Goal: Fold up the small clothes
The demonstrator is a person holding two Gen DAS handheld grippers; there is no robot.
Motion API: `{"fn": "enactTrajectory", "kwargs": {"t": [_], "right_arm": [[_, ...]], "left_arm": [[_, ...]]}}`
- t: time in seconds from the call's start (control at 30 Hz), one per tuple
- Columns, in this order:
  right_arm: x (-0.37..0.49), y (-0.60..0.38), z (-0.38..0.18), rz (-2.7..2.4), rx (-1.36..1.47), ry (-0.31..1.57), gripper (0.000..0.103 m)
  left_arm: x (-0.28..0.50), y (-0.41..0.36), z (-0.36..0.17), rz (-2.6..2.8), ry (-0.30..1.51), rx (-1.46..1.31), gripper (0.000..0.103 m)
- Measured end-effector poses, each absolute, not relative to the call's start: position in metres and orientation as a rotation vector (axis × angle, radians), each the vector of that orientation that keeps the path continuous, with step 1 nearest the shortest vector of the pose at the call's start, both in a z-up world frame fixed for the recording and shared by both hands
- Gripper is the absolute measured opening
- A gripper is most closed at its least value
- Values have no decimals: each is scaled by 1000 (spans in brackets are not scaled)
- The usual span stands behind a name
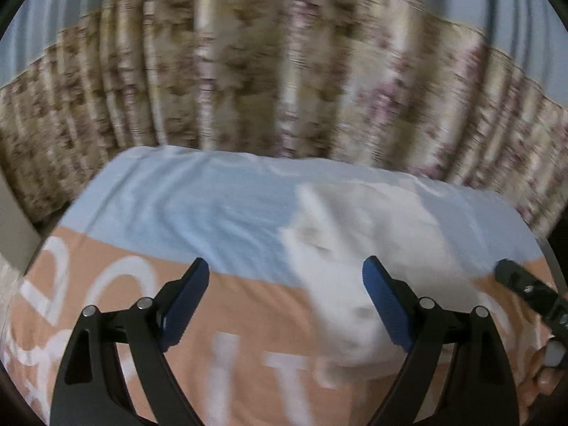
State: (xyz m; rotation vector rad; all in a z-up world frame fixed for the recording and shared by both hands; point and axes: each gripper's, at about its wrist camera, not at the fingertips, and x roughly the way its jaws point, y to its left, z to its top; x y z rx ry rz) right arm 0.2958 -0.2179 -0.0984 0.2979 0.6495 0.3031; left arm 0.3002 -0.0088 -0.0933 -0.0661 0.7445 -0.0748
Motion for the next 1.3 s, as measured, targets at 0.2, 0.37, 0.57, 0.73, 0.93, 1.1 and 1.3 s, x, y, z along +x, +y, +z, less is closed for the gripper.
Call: {"fn": "enactTrajectory", "kwargs": {"t": [0.2, 0.37, 0.57, 0.73, 0.93, 1.1, 1.3], "right_arm": [[272, -257, -116, 257, 338, 684, 74], [256, -254, -115, 281, 295, 682, 74], [257, -223, -127, 288, 178, 704, 73], [265, -231, -140, 213, 271, 714, 73], [286, -231, -157, 172, 232, 810, 76], [275, -233, -174, 185, 193, 846, 82], [271, -234, -166, 185, 191, 816, 83]], "left_arm": [[297, -42, -123, -127, 829, -26, 36], [281, -40, -136, -152, 873, -39, 18], [277, -31, -155, -143, 896, -40, 22], [276, -30, -155, -151, 896, -23, 24], [276, -22, -159, -123, 887, -32, 43], [270, -26, -157, -104, 859, 22, 46], [257, -32, -118, -65, 750, 48, 57]]}}
